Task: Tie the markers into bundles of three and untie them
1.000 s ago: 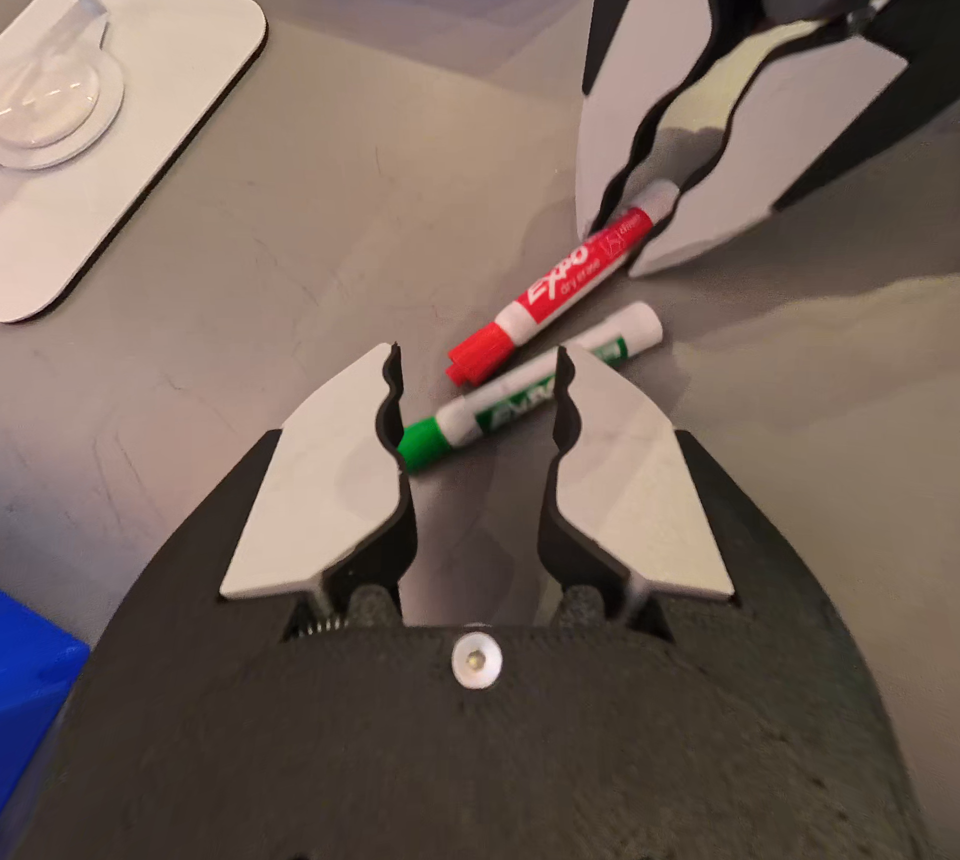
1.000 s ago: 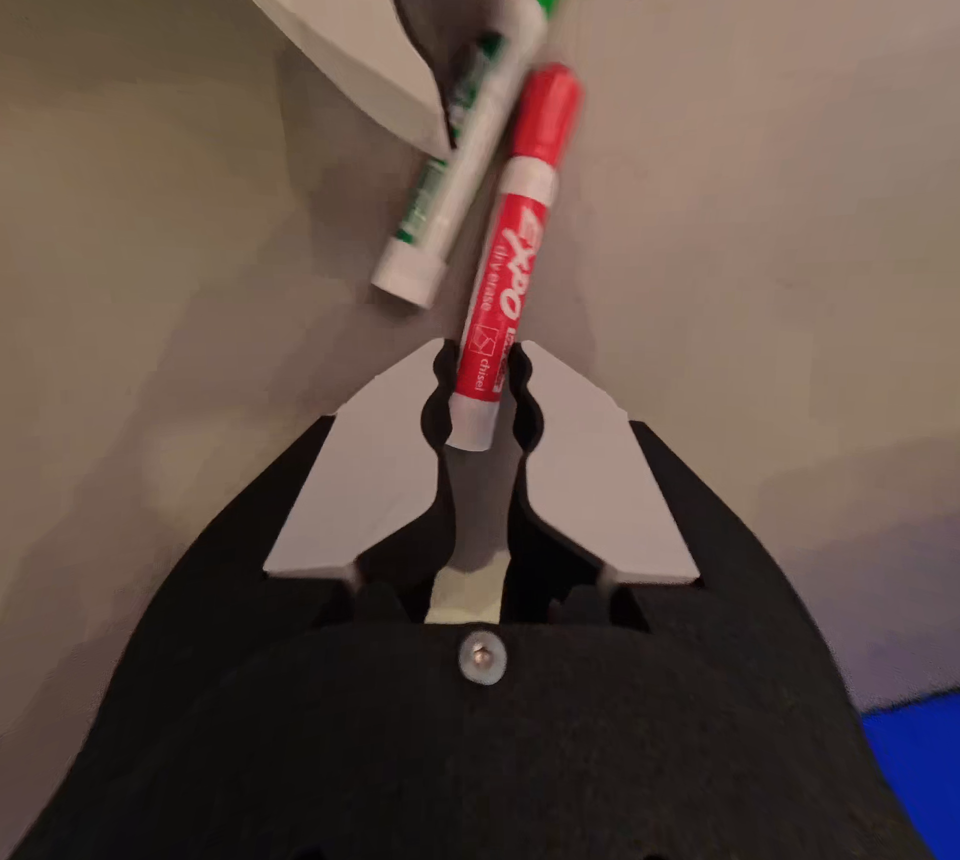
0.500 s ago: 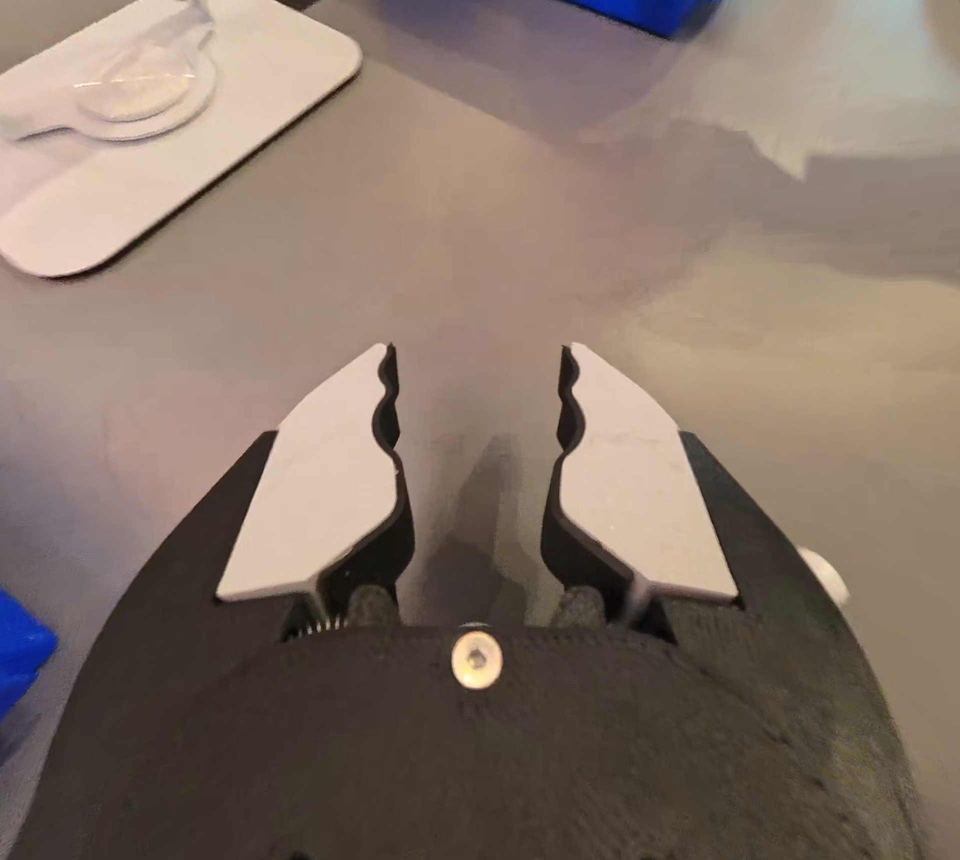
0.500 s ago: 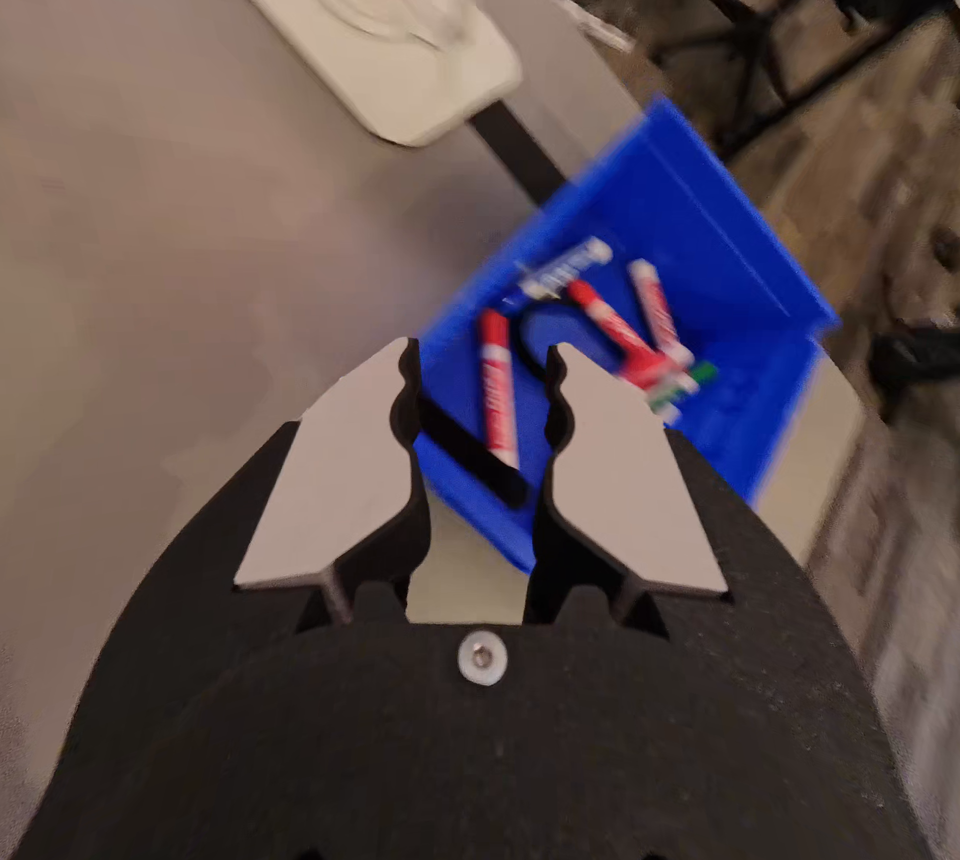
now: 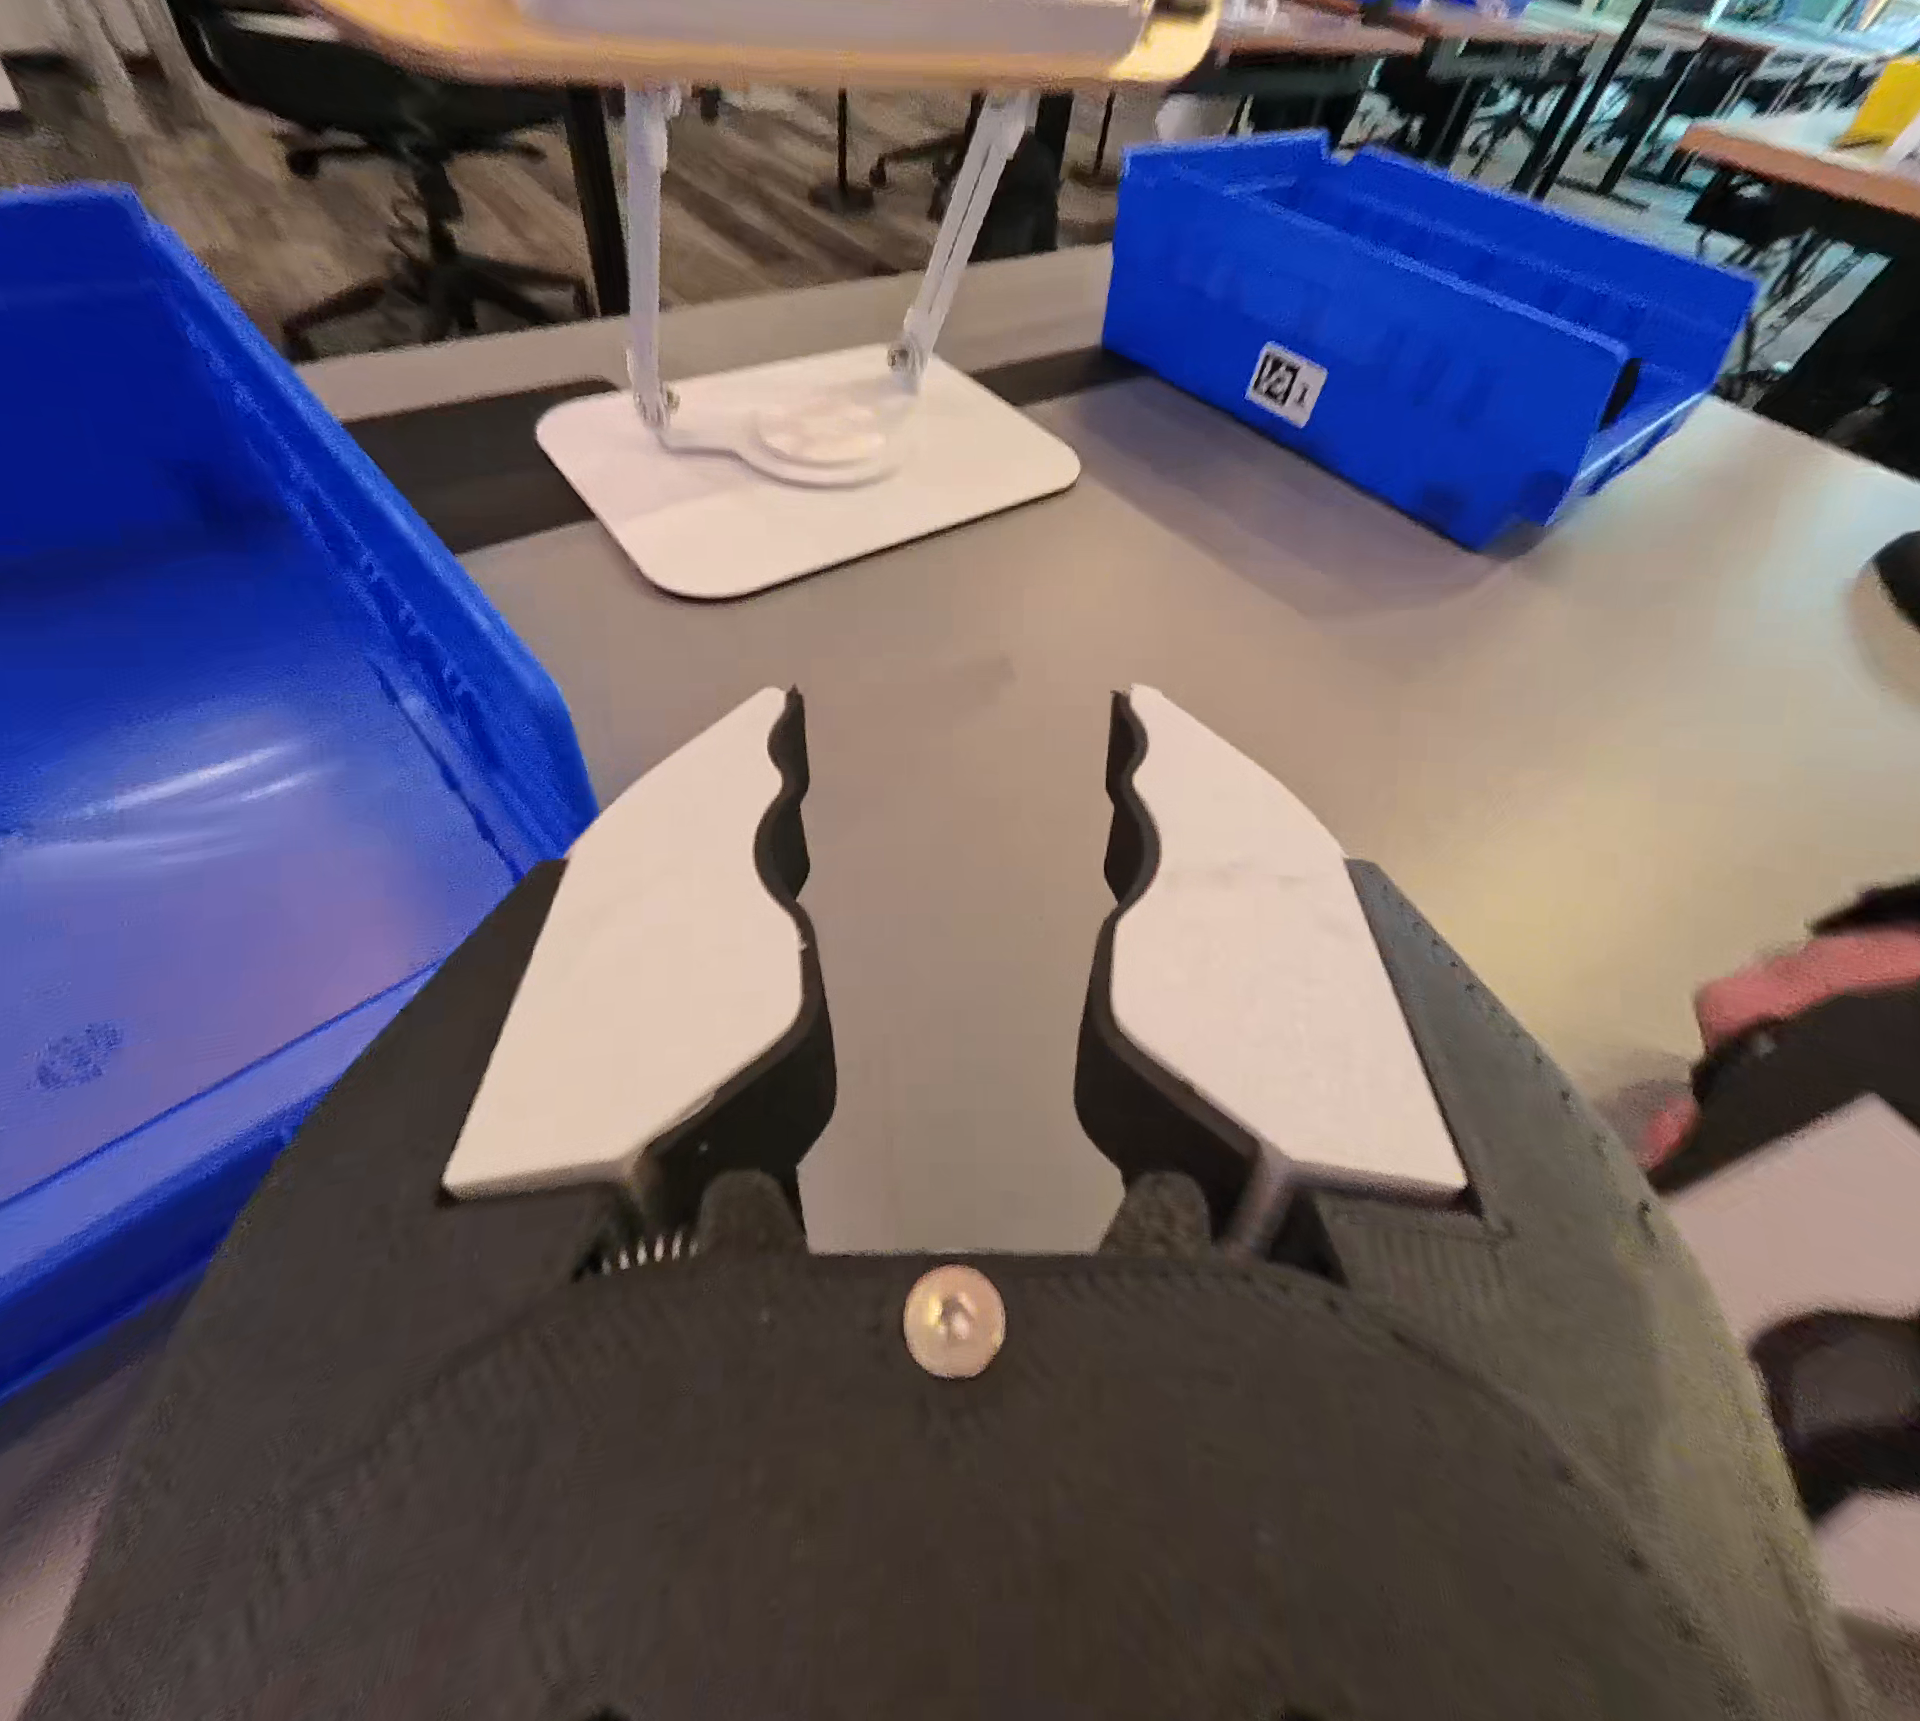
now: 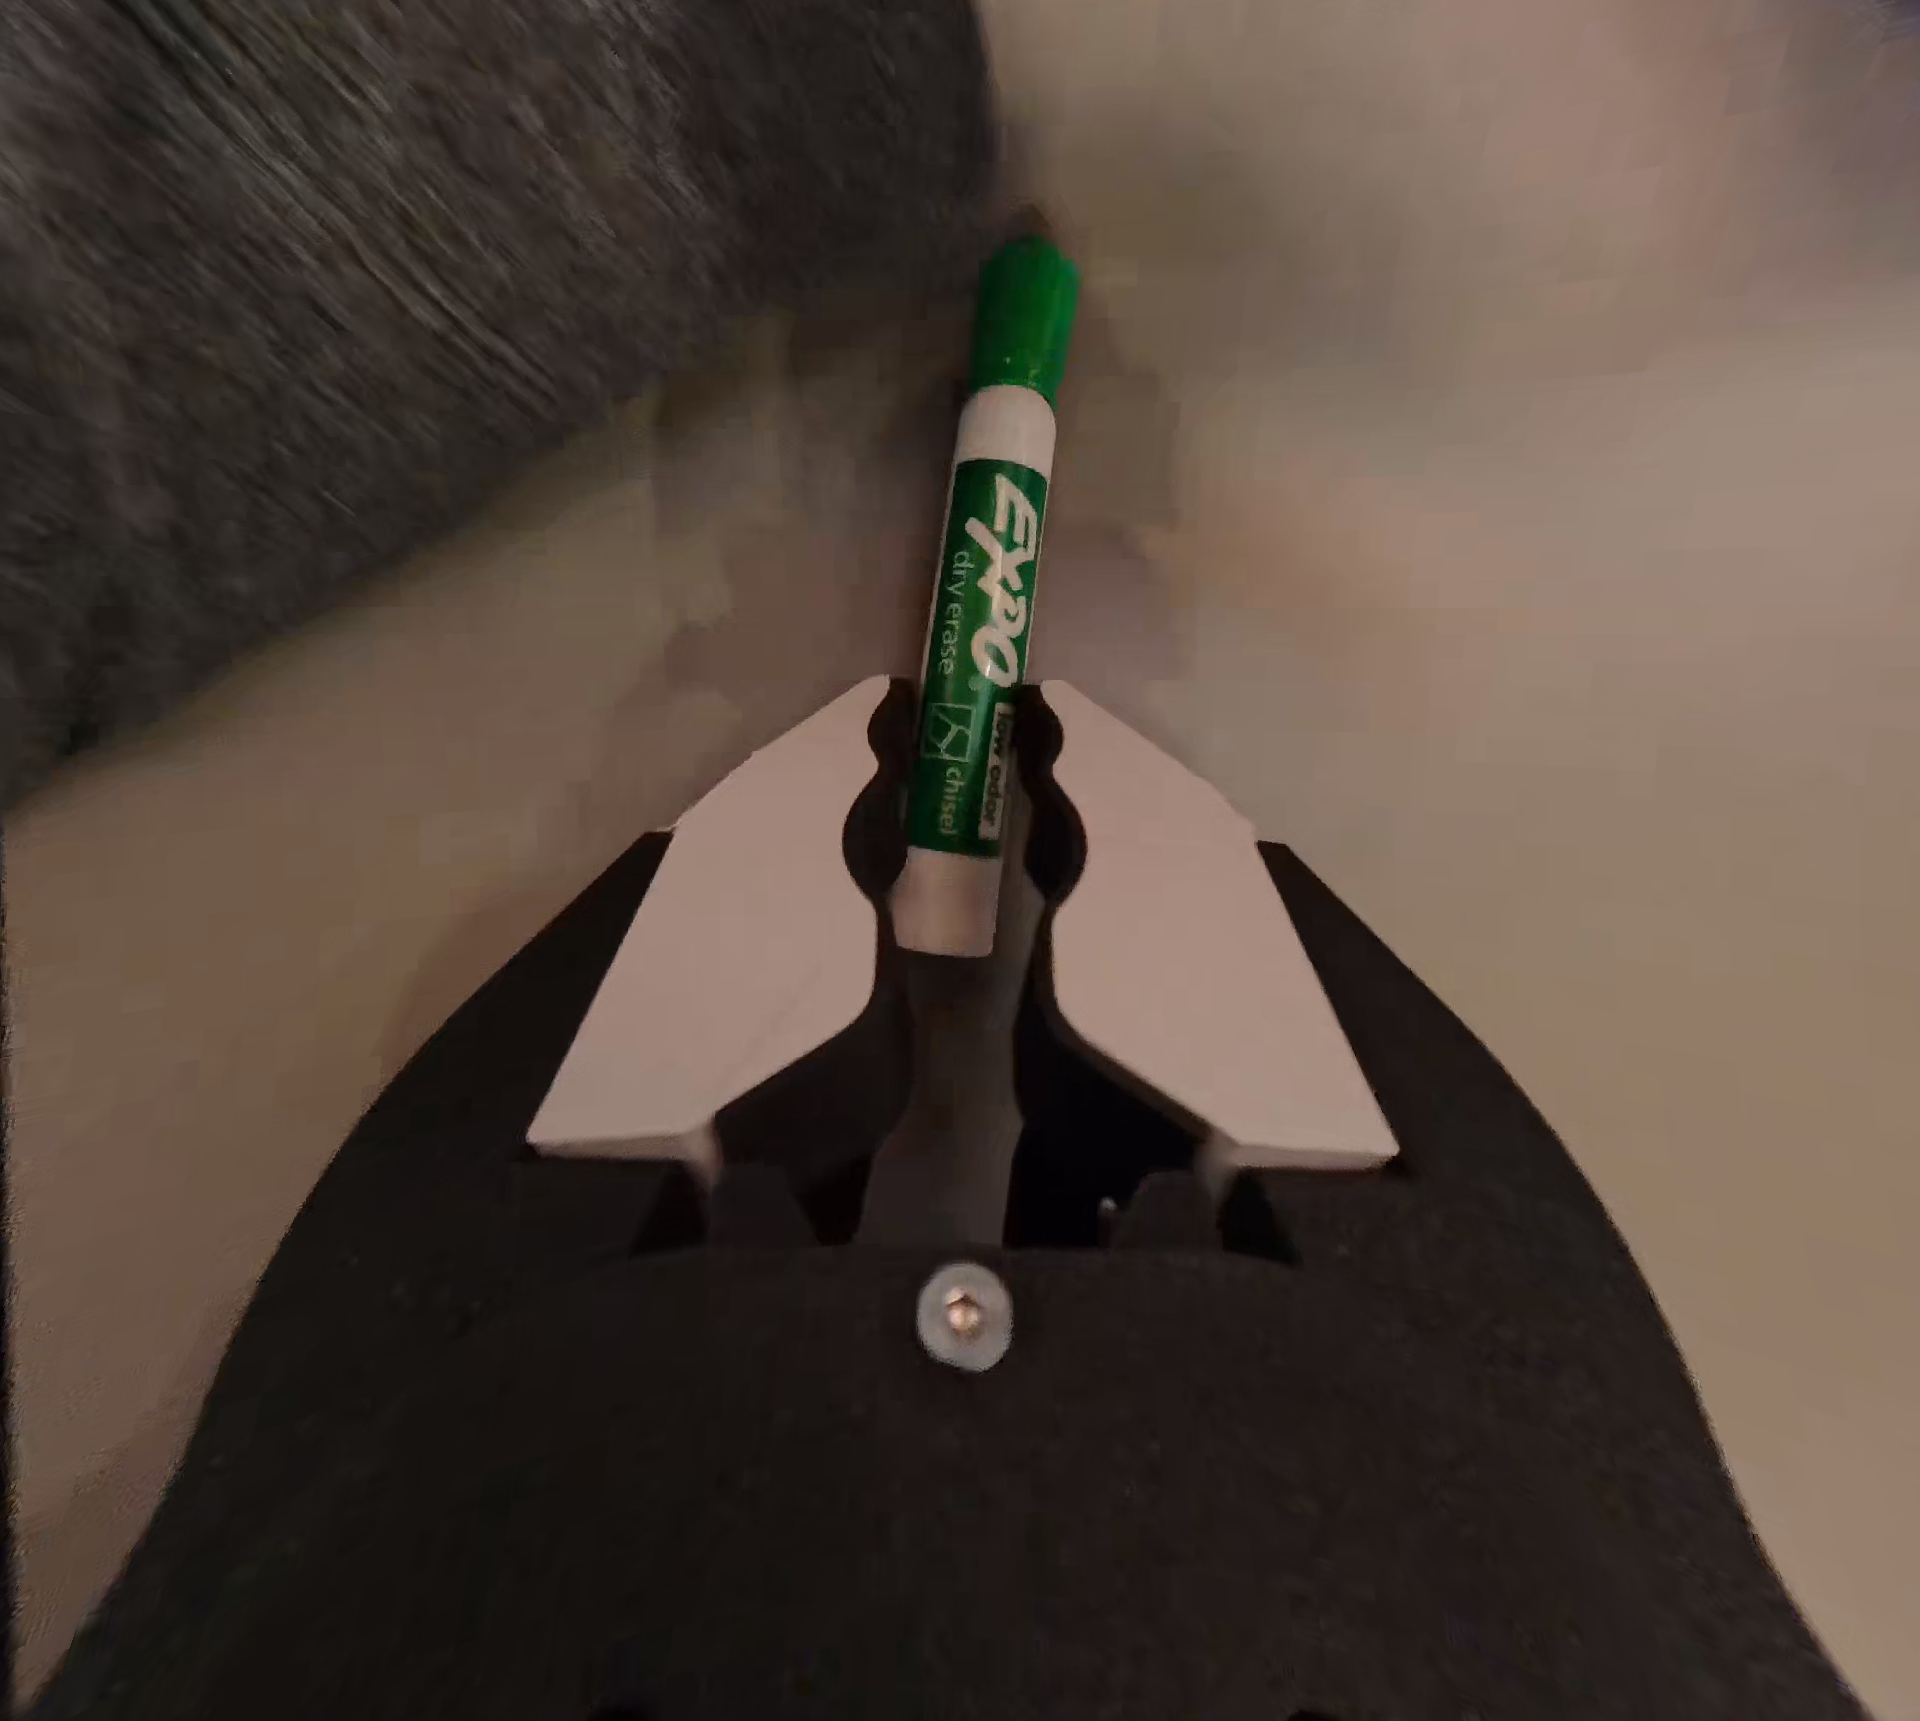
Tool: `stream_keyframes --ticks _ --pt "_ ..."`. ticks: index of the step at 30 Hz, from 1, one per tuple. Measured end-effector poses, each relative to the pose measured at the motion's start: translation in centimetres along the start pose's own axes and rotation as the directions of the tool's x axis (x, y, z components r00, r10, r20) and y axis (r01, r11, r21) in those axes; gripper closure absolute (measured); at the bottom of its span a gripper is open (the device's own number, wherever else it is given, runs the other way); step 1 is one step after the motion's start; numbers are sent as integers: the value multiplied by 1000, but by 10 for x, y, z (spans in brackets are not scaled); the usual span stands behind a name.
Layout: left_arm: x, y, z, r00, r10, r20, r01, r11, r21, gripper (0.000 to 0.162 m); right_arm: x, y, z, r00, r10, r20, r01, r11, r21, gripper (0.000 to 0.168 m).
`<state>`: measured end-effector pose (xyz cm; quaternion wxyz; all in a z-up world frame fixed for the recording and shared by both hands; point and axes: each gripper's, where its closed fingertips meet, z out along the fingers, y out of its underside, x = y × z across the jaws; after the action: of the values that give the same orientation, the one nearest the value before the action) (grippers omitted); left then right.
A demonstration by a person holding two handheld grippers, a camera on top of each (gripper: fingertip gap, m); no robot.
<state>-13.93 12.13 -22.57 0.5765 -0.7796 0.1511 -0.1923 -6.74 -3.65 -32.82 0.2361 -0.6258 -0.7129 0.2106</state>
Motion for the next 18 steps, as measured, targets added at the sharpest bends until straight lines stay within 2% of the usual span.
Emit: stream_keyframes --ticks 1,3,5,8,10,13,15,16,18 --pt "2 -3 -2 1000 10 -8 -10 1000 10 108 10 5 -10 1000 9 -27 -8 1000 21 150" --pt "-1 0 -1 998 51 29 -51 999 -20 105 46 14 -51 989 54 -137 -41 995 93 150" --pt "1 3 2 995 94 43 -92 995 -49 103 102 35 -114 938 126 -323 -77 984 159 150" --pt "-2 2 8 986 138 99 -132 989 -61 101 192 91 -220 771 311 -556 -184 944 274 150" --pt "-9 5 10 972 171 162 -158 984 -86 100 233 135 -270 658 390 -644 -247 920 305 149" --pt "-14 5 13 957 197 211 -182 979 -90 100 273 191 -292 564 486 -668 -365 872 325 149" --pt "-17 -1 11 944 216 251 -206 976 -65 101 287 226 -286 520 501 -692 -458 847 268 123" --pt "-19 -3 10 938 215 272 -209 977 -52 101 289 235 -284 514 506 -693 -480 839 257 118" --pt "-29 0 11 929 191 316 -181 982 -63 98 283 226 -284 528 536 -659 -439 836 328 121"
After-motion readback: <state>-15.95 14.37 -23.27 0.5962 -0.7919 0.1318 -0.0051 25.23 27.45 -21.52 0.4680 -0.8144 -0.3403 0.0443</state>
